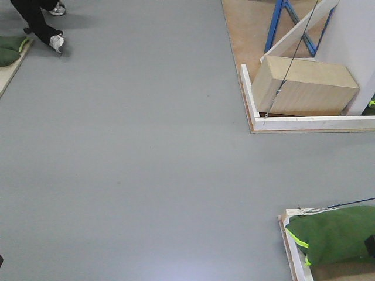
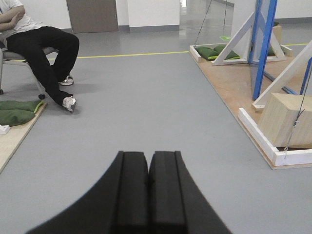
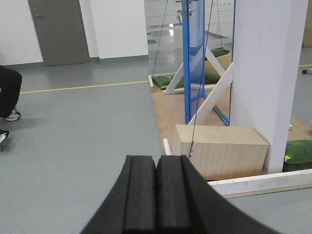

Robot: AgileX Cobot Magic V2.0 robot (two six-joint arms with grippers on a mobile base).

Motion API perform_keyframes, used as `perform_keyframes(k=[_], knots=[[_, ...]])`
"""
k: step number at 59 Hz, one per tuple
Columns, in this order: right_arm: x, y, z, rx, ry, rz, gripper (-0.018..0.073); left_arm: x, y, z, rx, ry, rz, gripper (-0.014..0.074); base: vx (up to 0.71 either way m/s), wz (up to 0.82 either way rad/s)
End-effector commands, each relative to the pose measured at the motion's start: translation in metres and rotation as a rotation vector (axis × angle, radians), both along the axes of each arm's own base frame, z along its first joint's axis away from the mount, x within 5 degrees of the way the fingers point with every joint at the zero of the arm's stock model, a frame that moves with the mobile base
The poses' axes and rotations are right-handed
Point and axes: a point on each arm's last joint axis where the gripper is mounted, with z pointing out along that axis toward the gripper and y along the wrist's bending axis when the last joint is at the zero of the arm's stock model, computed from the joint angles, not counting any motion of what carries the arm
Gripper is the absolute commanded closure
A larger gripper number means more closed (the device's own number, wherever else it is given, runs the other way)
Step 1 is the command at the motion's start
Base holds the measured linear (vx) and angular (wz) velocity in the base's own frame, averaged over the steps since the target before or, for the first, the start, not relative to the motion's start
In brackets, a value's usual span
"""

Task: Move to blue door and open it
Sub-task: 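Drive the base forward past the wooden platform toward the blue door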

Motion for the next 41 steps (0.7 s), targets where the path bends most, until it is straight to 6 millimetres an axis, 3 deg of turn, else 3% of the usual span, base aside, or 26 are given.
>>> perform_keyframes(k=[1, 41], knots=[[-0.0007, 0.0004, 0.0077, -0.010, -0.096, 0.003, 0.0548, -0.0016, -0.0004, 0.0163, -0.011, -0.120, -0.004, 0.0524, 0.00, 0.00], [-0.0007, 0.0004, 0.0077, -0.010, -0.096, 0.003, 0.0548, -0.0016, -0.0004, 0.0163, -0.011, -0.120, -0.004, 0.0524, 0.01, 0.00]])
